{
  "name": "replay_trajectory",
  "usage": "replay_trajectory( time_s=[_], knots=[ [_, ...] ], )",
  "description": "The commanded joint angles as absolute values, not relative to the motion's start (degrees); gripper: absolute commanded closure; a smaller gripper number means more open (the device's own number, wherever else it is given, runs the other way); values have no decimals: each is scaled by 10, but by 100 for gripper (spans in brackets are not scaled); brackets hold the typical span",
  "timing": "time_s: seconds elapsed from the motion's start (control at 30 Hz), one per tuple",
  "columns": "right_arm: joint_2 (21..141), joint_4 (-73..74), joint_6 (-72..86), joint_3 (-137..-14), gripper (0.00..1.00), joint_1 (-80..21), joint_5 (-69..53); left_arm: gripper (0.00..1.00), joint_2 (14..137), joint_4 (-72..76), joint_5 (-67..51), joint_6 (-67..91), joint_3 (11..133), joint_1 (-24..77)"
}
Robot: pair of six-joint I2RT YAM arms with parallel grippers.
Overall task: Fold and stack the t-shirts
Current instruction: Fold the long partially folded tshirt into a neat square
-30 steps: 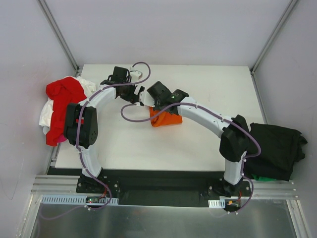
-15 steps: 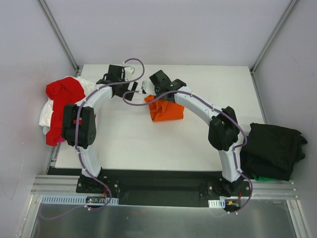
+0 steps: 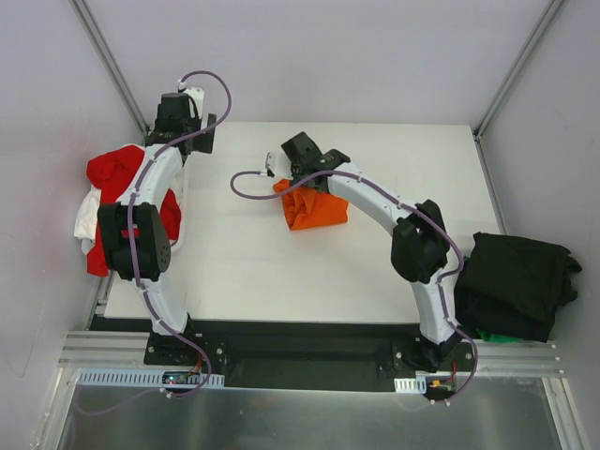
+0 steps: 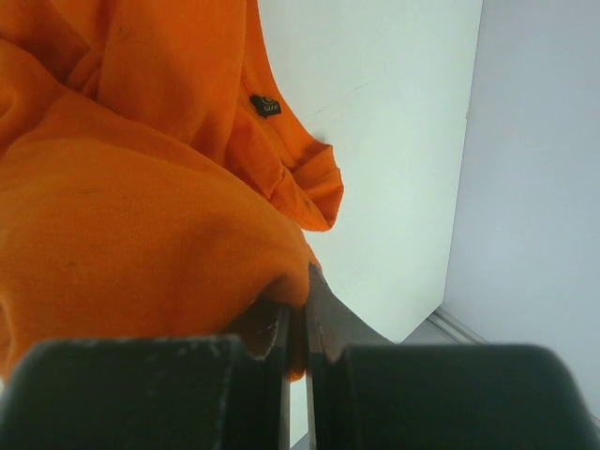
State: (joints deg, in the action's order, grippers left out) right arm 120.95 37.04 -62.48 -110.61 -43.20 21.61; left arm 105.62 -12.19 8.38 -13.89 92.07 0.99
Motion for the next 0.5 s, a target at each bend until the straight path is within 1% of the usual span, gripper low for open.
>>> replay_trajectory(
  time_s=[0.0,0.1,0.33,0.47],
  knots=[
    [1239,346,-637,-1148,99,-433,213,1,1022,-114,107,-132,942,8],
    [1259,343,-637,-1165,99,-432,211,1,1017,-114,105,-133,939,8],
    [1289,277,-661,-1165,99,-429,238,1,1005,-114,93,-132,924,8],
    [1302,245,-678,-1167,96,-426,254,1,1005,-114,91,-133,918,8]
  ],
)
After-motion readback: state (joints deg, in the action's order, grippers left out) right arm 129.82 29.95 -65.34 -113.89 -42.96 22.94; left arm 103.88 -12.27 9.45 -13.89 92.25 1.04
